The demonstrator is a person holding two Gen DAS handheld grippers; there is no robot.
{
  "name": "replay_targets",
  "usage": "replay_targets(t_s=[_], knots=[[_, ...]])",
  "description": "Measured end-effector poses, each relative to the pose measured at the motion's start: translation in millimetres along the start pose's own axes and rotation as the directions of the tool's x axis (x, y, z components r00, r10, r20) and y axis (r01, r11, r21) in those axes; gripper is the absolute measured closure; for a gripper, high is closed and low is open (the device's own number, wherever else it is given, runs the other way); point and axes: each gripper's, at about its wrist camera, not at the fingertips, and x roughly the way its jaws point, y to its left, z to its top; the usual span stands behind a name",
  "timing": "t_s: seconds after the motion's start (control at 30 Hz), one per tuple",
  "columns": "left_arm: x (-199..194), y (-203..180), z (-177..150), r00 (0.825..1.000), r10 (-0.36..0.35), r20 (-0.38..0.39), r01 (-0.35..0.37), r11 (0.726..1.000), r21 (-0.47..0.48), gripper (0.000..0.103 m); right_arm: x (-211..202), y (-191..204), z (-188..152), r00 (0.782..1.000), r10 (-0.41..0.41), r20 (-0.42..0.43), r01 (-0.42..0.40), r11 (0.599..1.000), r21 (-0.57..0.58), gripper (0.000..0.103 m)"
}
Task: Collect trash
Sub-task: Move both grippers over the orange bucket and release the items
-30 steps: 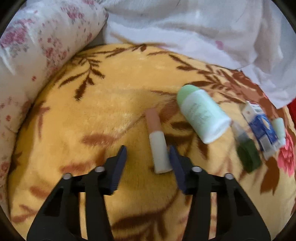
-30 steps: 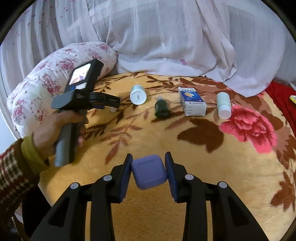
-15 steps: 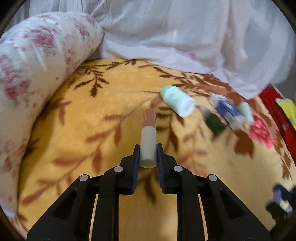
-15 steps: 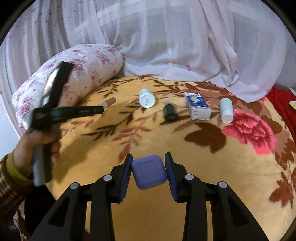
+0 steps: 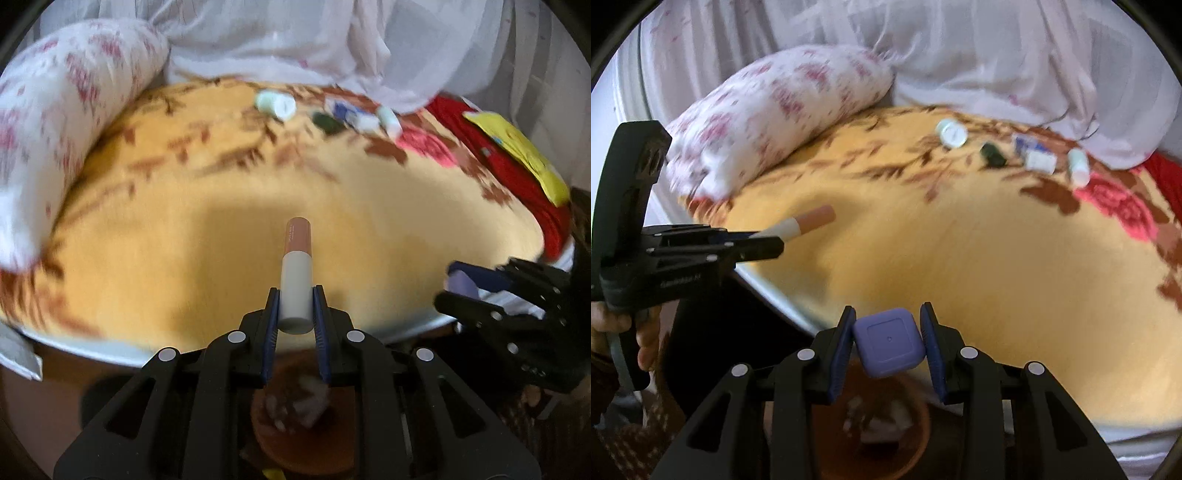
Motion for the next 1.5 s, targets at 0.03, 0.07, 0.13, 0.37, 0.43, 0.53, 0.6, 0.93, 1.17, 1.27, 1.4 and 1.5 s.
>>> replay_targets(t_s=[0.03, 0.07, 0.13, 0.37, 0.43, 0.53, 0.6, 0.93, 1.17, 1.27, 1.4, 1.5], knots=[[-1, -3, -12, 1.000, -0.009, -0.019, 0.009, 1.000, -0.003, 0.085, 1, 4, -7, 1.000, 0.008, -0.015, -0.008, 1.000, 0.001, 0.067], [-1, -5, -20, 0.999, -0.017, -0.031, 0.017, 1.000, -0.005, 0.085, 2, 6, -12, 1.000, 0.012, -0.026, -0.012, 1.000, 0.003, 0.067], [-3, -10, -36, 0.998, -0.030, -0.055, 0.030, 1.000, 0.000, 0.085, 5, 12, -25, 0.998, 0.028, -0.059, -0.027, 1.000, 0.011, 0.067], [-8, -24, -72, 0.989, -0.079, -0.128, 0.082, 0.996, 0.016, 0.085, 8, 20, -52, 0.992, 0.047, -0.115, -0.043, 0.998, 0.037, 0.067], [-10, -27, -78, 0.987, -0.087, -0.135, 0.091, 0.996, 0.021, 0.085, 7, 22, -55, 0.992, 0.046, -0.119, -0.041, 0.998, 0.038, 0.067], [-13, -31, -84, 0.985, -0.095, -0.142, 0.101, 0.994, 0.030, 0.085, 7, 27, -59, 0.990, 0.045, -0.131, -0.042, 0.999, 0.027, 0.067], [-13, -33, -86, 0.983, -0.100, -0.152, 0.106, 0.994, 0.034, 0.085, 8, 30, -62, 0.989, 0.049, -0.141, -0.046, 0.999, 0.021, 0.067], [-15, -27, -88, 0.981, -0.092, -0.169, 0.095, 0.995, 0.008, 0.046, 14, 33, -72, 0.985, 0.005, -0.175, -0.003, 1.000, 0.012, 0.032], [-24, -20, -78, 0.993, -0.041, -0.114, 0.039, 0.999, -0.019, 0.024, 10, 26, -70, 0.989, -0.016, -0.145, 0.020, 0.999, 0.025, 0.023], [-23, -21, -75, 0.994, -0.038, -0.104, 0.037, 0.999, -0.019, 0.022, 10, 25, -69, 0.991, -0.015, -0.135, 0.019, 0.999, 0.032, 0.022], [-22, -21, -70, 0.996, -0.031, -0.085, 0.030, 0.999, -0.012, 0.022, 9, 21, -66, 0.992, -0.023, -0.127, 0.028, 0.999, 0.035, 0.022], [-21, -18, -62, 0.997, -0.041, -0.063, 0.039, 0.999, -0.022, 0.022, 7, 14, -56, 0.994, -0.043, -0.104, 0.046, 0.999, 0.029, 0.022]])
